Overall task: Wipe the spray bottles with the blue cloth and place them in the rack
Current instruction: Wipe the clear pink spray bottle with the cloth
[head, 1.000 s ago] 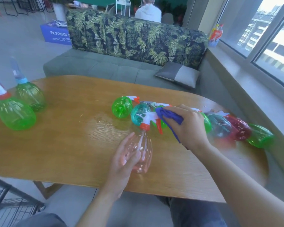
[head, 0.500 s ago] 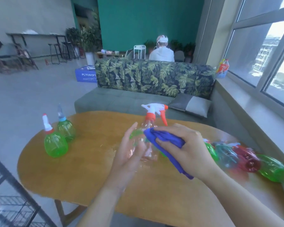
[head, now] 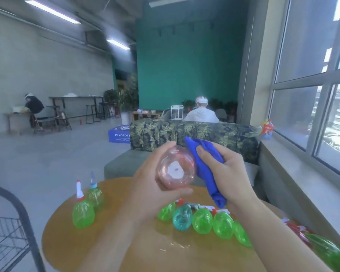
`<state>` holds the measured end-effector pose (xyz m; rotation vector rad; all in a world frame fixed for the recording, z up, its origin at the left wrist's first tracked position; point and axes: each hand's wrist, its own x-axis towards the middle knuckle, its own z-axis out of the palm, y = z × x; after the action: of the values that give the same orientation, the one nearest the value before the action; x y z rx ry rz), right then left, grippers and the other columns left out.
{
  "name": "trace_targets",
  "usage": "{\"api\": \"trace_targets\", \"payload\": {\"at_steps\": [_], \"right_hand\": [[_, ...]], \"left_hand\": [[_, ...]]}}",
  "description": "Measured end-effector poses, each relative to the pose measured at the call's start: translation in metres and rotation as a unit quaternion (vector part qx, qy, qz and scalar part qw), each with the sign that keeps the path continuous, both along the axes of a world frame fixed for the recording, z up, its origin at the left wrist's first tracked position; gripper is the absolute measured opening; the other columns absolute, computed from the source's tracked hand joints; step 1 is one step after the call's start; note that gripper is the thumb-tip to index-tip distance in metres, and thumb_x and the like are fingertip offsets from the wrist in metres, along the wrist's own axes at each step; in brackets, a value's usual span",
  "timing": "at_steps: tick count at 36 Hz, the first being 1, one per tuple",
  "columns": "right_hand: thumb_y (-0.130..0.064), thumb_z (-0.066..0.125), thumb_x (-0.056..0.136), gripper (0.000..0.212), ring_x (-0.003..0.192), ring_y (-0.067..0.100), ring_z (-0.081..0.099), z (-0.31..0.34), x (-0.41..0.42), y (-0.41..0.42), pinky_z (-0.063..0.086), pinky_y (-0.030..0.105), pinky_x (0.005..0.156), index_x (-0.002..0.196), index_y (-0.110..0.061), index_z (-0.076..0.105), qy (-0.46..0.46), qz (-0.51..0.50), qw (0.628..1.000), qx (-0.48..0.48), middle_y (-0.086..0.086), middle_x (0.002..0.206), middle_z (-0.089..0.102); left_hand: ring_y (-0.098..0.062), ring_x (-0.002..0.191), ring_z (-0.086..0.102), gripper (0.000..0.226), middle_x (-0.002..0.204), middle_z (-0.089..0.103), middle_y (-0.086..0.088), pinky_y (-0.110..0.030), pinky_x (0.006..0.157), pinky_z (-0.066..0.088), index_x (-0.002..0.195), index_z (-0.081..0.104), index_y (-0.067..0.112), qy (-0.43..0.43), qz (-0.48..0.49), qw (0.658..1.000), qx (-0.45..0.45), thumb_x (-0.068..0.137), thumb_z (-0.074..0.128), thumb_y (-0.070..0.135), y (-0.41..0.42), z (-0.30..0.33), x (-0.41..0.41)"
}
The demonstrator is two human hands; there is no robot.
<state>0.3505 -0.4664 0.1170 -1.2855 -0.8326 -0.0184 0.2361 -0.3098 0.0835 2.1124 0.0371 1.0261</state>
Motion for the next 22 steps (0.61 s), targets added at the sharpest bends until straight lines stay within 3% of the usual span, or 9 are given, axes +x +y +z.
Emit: {"api": "trace_targets", "payload": {"at_steps": [4, 6, 8, 11, 14, 17, 22], "right_hand": [[-0.018, 0.07, 0.099, 0.014, 0.081, 0.018, 0.069, 0.028, -0.015, -0.009, 0.058, 0.04, 0.075, 0.103, -0.026, 0.082, -0.059, -0.005, 0.998, 0.016, 0.014, 0.092, 0.077], [-0.015, 0.073, 0.097, 0.019, 0.092, 0.003, 0.072, 0.039, -0.025, -0.016, 0.053, 0.02, 0.079, 0.111, -0.026, 0.081, -0.149, -0.057, 0.987, 0.021, -0.009, 0.097, 0.079], [-0.015, 0.076, 0.094, 0.023, 0.1, 0.002, 0.07, 0.049, -0.034, -0.023, 0.046, 0.01, 0.085, 0.114, -0.025, 0.08, -0.25, -0.113, 0.961, 0.027, -0.016, 0.102, 0.077], [-0.022, 0.077, 0.089, 0.026, 0.094, 0.007, 0.068, 0.054, -0.045, -0.029, 0.051, 0.02, 0.082, 0.115, -0.025, 0.08, -0.394, -0.176, 0.902, 0.01, -0.011, 0.101, 0.074], [-0.02, 0.077, 0.086, 0.03, 0.086, 0.011, 0.067, 0.053, -0.047, -0.033, 0.055, 0.031, 0.074, 0.115, -0.025, 0.08, -0.471, -0.222, 0.854, -0.002, -0.009, 0.101, 0.071], [-0.02, 0.077, 0.085, 0.031, 0.083, 0.016, 0.069, 0.057, -0.05, -0.037, 0.058, 0.038, 0.067, 0.116, -0.026, 0.079, -0.491, -0.269, 0.829, 0.003, -0.009, 0.102, 0.072], [-0.02, 0.076, 0.086, 0.031, 0.078, 0.02, 0.067, 0.074, -0.062, -0.033, 0.056, 0.037, 0.062, 0.116, -0.028, 0.078, -0.499, -0.3, 0.813, 0.009, -0.009, 0.1, 0.071]], "left_hand": [[-0.003, 0.117, 0.069, 0.094, 0.13, 0.066, 0.029, -0.04, 0.102, 0.059, 0.14, 0.052, 0.059, -0.055, 0.058, 0.995, 0.065, 0.062, 0.102, 0.044, -0.004, 0.029, -0.01], [-0.005, 0.117, 0.069, 0.087, 0.127, 0.07, 0.024, -0.042, 0.099, 0.06, 0.139, 0.056, 0.051, -0.087, 0.078, 0.99, 0.076, 0.062, 0.096, 0.05, -0.004, 0.042, -0.014], [-0.008, 0.117, 0.071, 0.085, 0.128, 0.072, 0.02, -0.045, 0.097, 0.061, 0.14, 0.058, 0.047, -0.108, 0.093, 0.987, 0.076, 0.063, 0.094, 0.051, -0.004, 0.054, -0.019], [-0.013, 0.114, 0.074, 0.084, 0.131, 0.072, 0.015, -0.05, 0.095, 0.062, 0.141, 0.059, 0.044, -0.136, 0.097, 0.984, 0.068, 0.066, 0.094, 0.051, -0.004, 0.068, -0.026], [-0.013, 0.112, 0.074, 0.081, 0.131, 0.071, 0.017, -0.049, 0.09, 0.063, 0.14, 0.059, 0.043, -0.151, 0.107, 0.979, 0.086, 0.067, 0.093, 0.052, -0.009, 0.078, -0.035], [-0.009, 0.109, 0.074, 0.079, 0.129, 0.071, 0.019, -0.048, 0.087, 0.064, 0.138, 0.059, 0.045, -0.157, 0.119, 0.976, 0.095, 0.067, 0.091, 0.054, -0.015, 0.08, -0.041], [-0.006, 0.118, 0.069, 0.079, 0.133, 0.067, 0.022, -0.044, 0.093, 0.061, 0.141, 0.061, 0.04, -0.152, 0.125, 0.972, 0.126, 0.068, 0.085, 0.059, -0.026, 0.084, -0.047]]}}
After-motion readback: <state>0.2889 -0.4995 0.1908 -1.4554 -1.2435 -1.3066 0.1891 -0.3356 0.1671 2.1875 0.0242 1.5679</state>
